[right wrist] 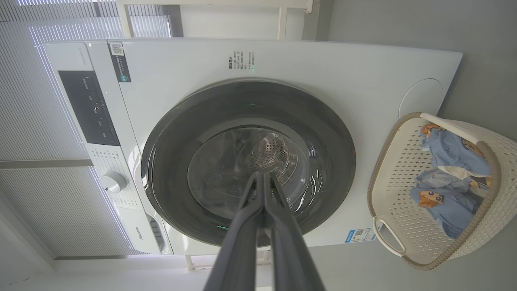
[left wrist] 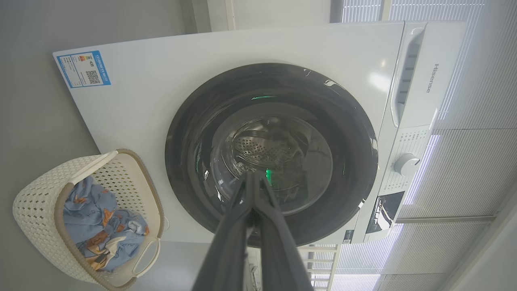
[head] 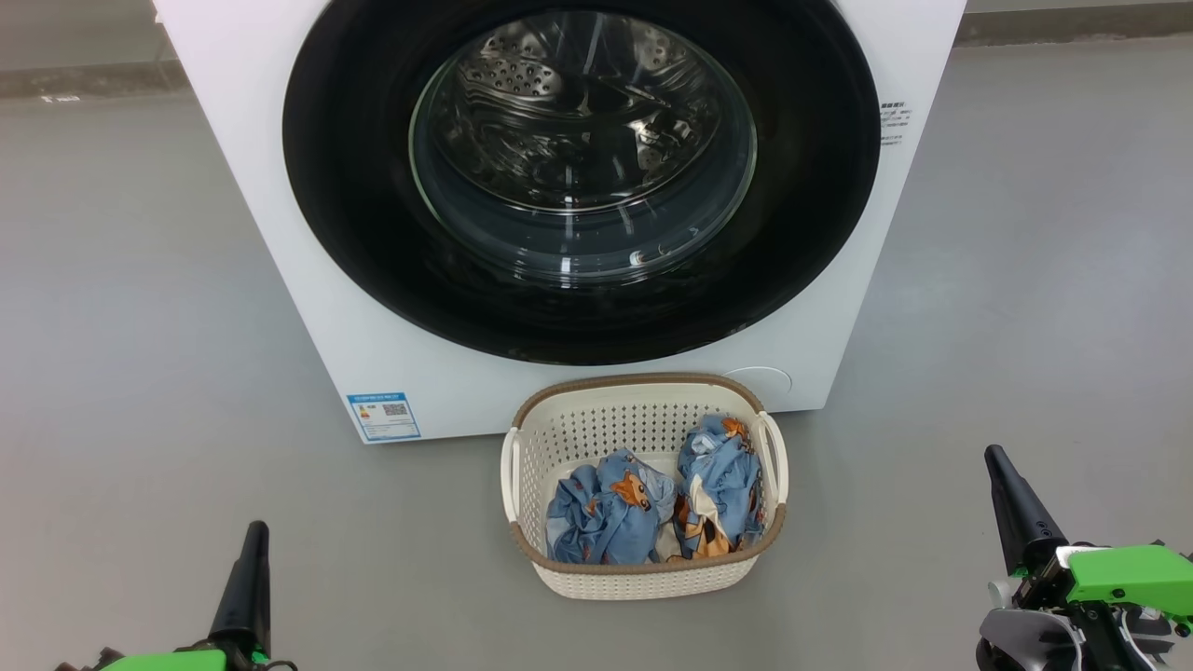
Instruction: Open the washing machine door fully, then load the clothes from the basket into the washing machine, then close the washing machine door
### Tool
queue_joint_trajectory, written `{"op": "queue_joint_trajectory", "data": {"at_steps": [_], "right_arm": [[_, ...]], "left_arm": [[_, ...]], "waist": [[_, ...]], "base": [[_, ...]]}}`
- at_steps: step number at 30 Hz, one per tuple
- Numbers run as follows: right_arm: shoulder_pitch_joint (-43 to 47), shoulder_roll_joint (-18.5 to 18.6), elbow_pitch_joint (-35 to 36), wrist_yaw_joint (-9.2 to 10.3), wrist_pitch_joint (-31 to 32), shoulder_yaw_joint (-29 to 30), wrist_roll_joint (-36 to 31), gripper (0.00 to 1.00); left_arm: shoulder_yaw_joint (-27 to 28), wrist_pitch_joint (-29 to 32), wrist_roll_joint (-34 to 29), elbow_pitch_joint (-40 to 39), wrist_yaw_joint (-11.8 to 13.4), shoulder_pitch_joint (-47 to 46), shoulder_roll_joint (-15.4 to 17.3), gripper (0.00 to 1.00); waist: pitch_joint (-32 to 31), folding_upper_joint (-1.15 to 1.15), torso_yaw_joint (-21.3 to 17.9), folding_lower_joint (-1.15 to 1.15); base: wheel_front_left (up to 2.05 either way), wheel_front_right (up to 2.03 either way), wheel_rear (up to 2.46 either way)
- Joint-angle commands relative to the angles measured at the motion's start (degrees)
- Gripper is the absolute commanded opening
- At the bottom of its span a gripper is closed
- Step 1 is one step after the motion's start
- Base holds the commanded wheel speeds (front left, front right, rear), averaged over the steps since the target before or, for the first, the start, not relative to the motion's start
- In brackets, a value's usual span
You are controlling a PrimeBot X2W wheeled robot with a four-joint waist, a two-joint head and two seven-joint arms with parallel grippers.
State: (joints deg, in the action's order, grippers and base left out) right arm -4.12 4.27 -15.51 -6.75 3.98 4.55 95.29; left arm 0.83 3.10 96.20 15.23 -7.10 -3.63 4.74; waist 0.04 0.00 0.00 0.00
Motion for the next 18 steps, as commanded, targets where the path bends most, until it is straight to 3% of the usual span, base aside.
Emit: {"op": "queue_joint_trajectory", "data": {"at_steps": [1,18], "right_arm": [[-2.2,0.6,1.3,-0.74,0.4,-0.7,-0.9,0.0],[-2.2,0.4,1.3,-0.74,0.5,-0.5,-1.0,0.0]], "left_arm": [[2.0,0.4,-0.9,-1.1,-0.4,-2.7,0.9,0.0],[2.3,0.6,-1.1,-1.1,-0.4,-2.7,0.7,0.0]], "waist": [[0.0,0.0,0.0,0.0],[0.0,0.0,0.0,0.0]], "base": [[0.0,0.0,0.0],[0.0,0.0,0.0]]}}
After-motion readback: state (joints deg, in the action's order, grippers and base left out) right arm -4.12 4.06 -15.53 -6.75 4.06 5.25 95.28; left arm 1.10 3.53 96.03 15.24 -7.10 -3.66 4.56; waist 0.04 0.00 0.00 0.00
